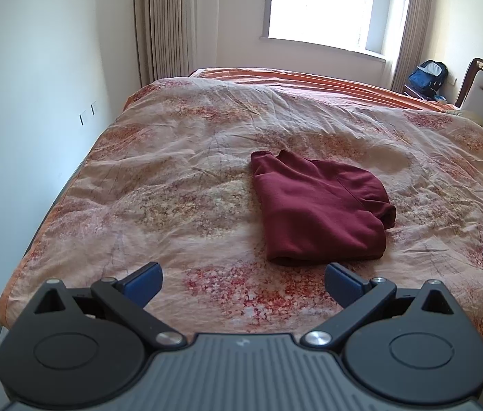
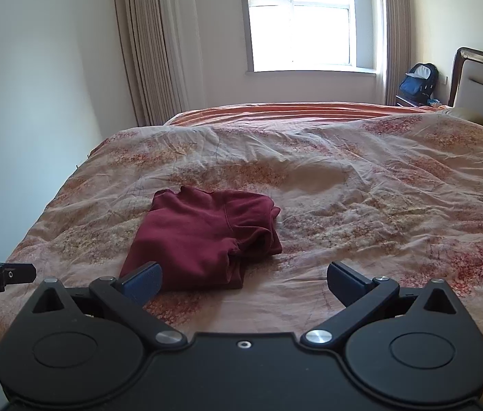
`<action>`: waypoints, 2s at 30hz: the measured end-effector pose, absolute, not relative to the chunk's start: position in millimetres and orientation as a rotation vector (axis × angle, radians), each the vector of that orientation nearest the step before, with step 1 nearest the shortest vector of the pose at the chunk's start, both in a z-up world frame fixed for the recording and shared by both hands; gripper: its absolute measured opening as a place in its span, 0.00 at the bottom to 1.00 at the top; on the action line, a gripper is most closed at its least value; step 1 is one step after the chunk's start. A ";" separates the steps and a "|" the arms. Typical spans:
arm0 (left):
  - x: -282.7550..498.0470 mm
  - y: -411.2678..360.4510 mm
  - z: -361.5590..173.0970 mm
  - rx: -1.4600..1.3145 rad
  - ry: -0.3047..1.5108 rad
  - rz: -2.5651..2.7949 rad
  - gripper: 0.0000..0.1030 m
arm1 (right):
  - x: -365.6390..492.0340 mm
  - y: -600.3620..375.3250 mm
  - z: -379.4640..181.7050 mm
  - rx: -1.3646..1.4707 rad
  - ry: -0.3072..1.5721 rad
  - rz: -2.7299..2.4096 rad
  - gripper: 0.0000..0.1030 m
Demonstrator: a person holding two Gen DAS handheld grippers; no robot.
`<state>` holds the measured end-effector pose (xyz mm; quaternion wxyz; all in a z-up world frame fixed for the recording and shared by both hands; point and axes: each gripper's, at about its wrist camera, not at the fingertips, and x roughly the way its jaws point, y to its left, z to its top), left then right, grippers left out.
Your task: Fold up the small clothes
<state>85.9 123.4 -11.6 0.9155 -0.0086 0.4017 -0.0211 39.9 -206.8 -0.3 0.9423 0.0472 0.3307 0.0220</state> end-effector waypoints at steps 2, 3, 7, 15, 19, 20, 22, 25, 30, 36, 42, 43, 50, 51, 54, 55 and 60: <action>86.6 123.3 -12.0 -0.016 0.829 -0.041 1.00 | 41.1 -206.0 -1.7 0.093 0.680 0.048 1.00; 86.5 122.9 -12.3 -0.016 0.830 -0.040 1.00 | 41.3 -206.2 -2.0 0.092 0.682 0.050 1.00; 87.7 122.1 -13.3 -0.020 0.833 -0.037 1.00 | 42.4 -206.1 -2.6 0.090 0.683 0.053 1.00; 88.7 122.8 -15.0 -0.026 0.838 -0.033 1.00 | 42.6 -206.4 -2.5 0.092 0.682 0.052 1.00; 88.6 123.3 -15.3 -0.027 0.840 -0.032 1.00 | 42.8 -207.0 -2.4 0.092 0.683 0.053 1.00; 88.9 123.7 -15.7 -0.027 0.841 -0.032 1.00 | 43.3 -206.9 -2.8 0.092 0.684 0.052 1.00; 89.5 124.4 -16.1 -0.028 0.843 -0.034 1.00 | 43.8 -207.7 -2.1 0.091 0.685 0.050 1.00; 90.2 124.4 -16.3 -0.027 0.846 -0.036 1.00 | 44.5 -207.5 -1.9 0.089 0.683 0.048 1.00; 92.8 126.9 -17.5 -0.019 0.853 -0.046 1.00 | 44.6 -207.8 -1.9 0.090 0.683 0.046 1.00; 97.0 131.2 -18.7 -0.015 0.864 -0.059 1.00 | 45.5 -205.7 -3.0 0.096 0.688 0.033 1.00; 99.9 133.8 -20.1 -0.016 0.877 -0.072 1.00 | 44.7 -197.1 -4.6 0.094 0.697 0.019 1.00; 101.2 133.6 -20.8 -0.018 0.884 -0.076 1.00 | 44.9 -195.9 -4.8 0.092 0.699 0.017 1.00; 104.5 131.1 -22.5 0.028 0.904 -0.036 1.00 | 43.9 -189.6 -6.2 0.078 0.715 0.007 1.00; 104.8 130.7 -22.4 0.038 0.900 -0.038 1.00 | 43.2 -188.2 -6.3 0.076 0.718 0.006 1.00; 106.4 131.8 -21.9 0.044 0.900 -0.052 1.00 | 41.8 -186.6 -6.4 0.073 0.722 -0.003 1.00; 106.9 131.8 -22.1 0.045 0.900 -0.058 1.00 | 41.6 -185.5 -6.4 0.072 0.724 -0.006 1.00; 109.7 131.2 -23.9 0.058 0.903 -0.082 1.00 | 41.0 -182.8 -8.2 0.077 0.736 -0.021 1.00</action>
